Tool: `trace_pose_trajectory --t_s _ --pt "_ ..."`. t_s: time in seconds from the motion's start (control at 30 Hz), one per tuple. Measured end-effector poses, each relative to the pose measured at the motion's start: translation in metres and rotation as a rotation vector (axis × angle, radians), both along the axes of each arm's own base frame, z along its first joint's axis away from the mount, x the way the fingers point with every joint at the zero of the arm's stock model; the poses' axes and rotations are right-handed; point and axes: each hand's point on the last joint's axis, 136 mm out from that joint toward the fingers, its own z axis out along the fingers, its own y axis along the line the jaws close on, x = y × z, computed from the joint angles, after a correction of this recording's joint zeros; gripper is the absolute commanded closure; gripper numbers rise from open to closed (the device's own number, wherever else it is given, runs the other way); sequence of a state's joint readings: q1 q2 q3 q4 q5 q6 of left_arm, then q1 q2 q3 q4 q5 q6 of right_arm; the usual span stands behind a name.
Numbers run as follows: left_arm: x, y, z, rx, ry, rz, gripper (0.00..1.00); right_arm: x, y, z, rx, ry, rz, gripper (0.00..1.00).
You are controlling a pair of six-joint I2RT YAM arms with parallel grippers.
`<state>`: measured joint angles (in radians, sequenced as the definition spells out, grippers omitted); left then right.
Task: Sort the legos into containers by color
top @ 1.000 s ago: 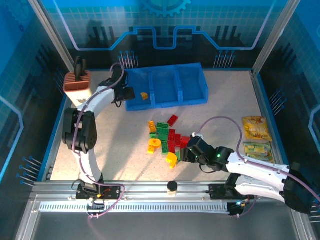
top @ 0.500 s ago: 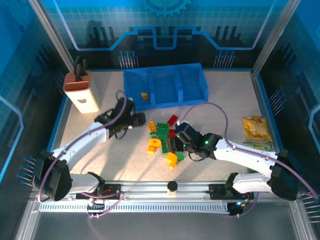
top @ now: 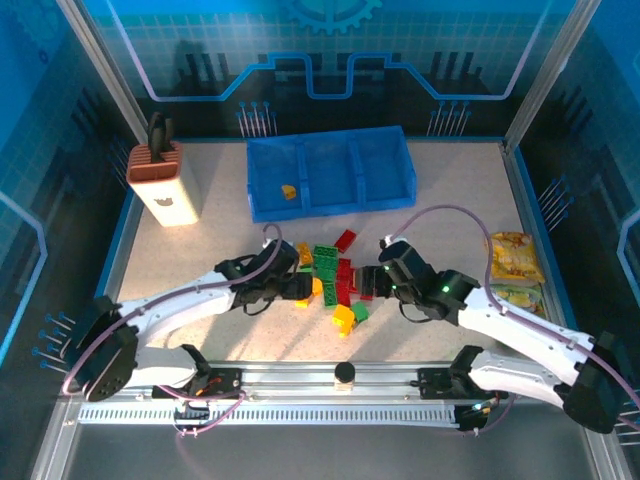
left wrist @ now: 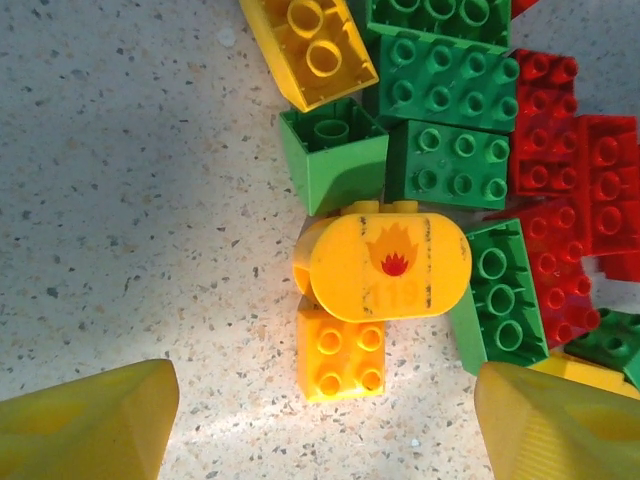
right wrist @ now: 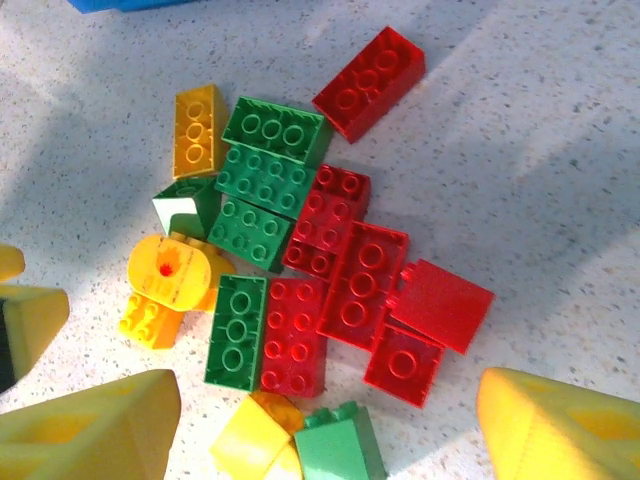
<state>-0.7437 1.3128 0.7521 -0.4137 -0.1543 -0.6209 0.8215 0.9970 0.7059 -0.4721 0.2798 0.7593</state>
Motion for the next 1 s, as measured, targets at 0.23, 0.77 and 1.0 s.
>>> trace_pose_trajectory --t_s 0.23,0.77,1.0 --pt "-0.009 -0.010 -0.016 0.033 0.058 -0.052 0.38 -0.016 -0.020 -0.022 0.003 0.036 -0.037 0.25" --pt "-0.024 -0.025 -0.057 0.141 0.166 -0.104 0.58 -0.017 -0.022 -0.037 -0.010 0.065 -0.055 0.26" --pt "-0.019 -0.025 -0.055 0.165 0.153 -0.099 0.73 -0.023 -0.028 -0.046 0.001 0.071 -0.069 0.27"
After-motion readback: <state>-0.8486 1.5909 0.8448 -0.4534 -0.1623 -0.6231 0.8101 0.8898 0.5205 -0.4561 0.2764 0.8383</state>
